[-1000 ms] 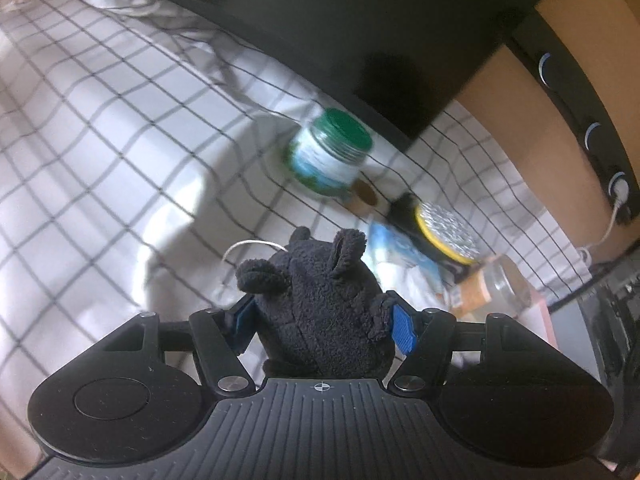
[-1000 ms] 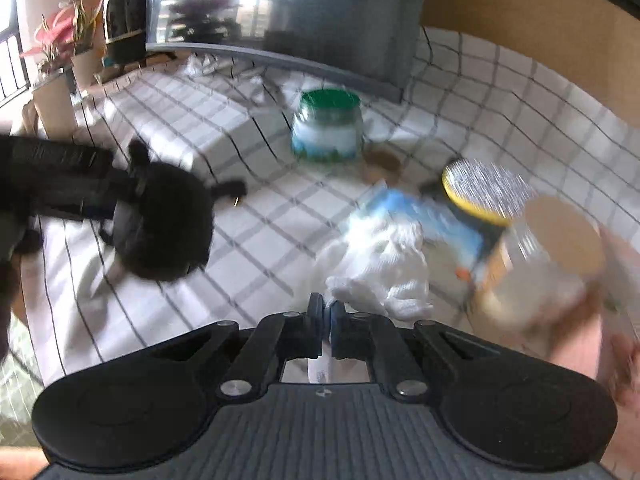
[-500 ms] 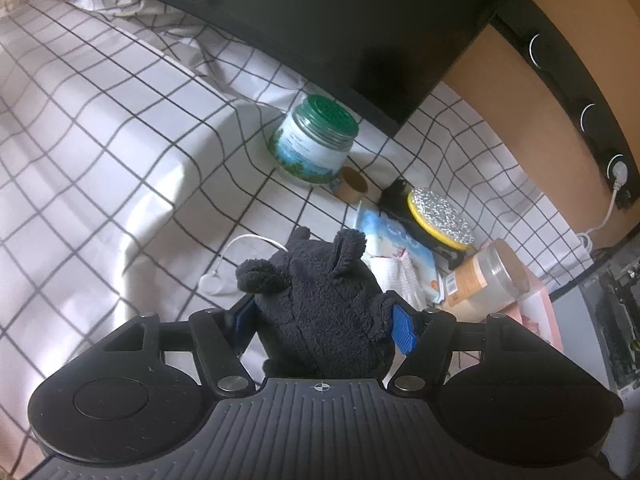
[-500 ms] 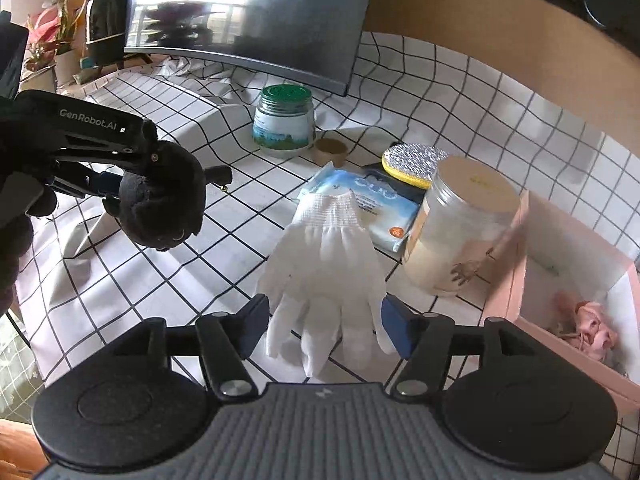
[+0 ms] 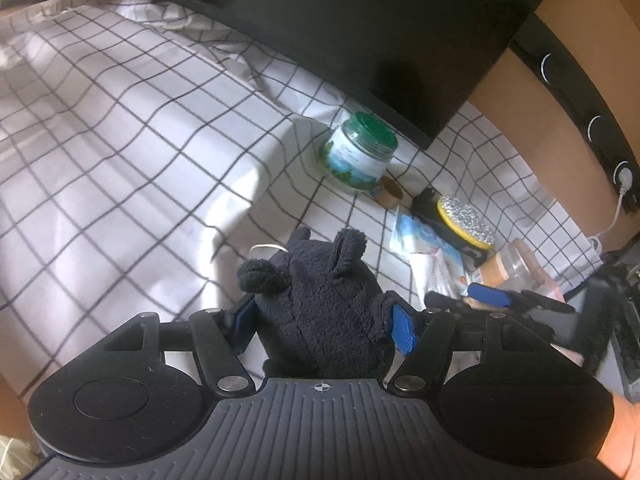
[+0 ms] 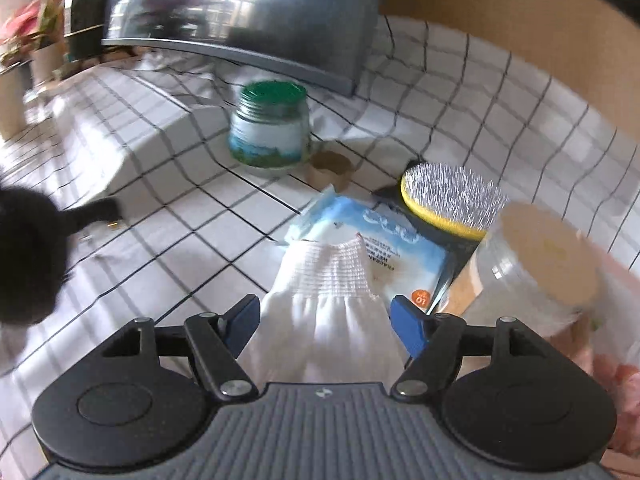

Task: Organize soft objects
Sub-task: 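Carry the plush toy and glove over the pink box and open both tools, then move both tools back toward the yellow-rimmed sponge beside the jars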

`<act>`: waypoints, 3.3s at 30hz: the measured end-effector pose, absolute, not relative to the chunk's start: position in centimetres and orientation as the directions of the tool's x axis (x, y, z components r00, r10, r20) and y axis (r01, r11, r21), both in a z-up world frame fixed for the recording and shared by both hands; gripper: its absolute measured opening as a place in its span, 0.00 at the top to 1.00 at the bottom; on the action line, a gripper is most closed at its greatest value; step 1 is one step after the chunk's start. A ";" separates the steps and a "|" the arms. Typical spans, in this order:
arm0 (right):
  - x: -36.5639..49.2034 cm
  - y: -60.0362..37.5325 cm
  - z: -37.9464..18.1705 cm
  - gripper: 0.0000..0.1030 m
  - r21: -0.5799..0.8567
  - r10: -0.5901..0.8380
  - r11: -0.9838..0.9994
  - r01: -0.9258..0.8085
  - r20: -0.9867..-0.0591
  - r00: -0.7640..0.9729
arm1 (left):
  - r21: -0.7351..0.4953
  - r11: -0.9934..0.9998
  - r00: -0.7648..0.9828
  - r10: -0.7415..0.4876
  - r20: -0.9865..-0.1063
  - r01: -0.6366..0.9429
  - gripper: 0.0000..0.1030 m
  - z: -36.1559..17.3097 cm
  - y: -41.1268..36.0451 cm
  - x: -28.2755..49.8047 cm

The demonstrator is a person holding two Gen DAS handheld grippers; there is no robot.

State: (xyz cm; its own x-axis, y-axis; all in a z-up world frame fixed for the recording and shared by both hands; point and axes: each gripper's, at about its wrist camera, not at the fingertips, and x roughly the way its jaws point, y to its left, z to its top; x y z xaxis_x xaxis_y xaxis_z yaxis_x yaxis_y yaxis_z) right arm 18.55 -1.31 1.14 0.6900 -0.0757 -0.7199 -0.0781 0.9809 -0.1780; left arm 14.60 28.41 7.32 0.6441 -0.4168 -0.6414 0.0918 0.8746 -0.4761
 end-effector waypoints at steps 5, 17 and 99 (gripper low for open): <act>19.9 -2.1 0.0 0.35 -0.119 -0.066 0.992 -0.034 -0.744 0.665 | -0.474 0.878 0.639 -0.402 -0.656 0.065 0.31 6.9 29.0 14.5; 20.0 -1.8 8.7 0.91 0.043 0.091 0.995 -0.086 -0.705 0.704 | -0.434 0.891 0.667 -0.403 -0.627 0.131 0.31 11.1 26.7 20.0; 6.3 -13.3 10.2 0.38 -0.041 -0.145 0.985 0.167 -0.717 0.682 | -0.312 0.896 0.602 -0.443 -0.665 0.315 0.33 7.3 13.4 23.6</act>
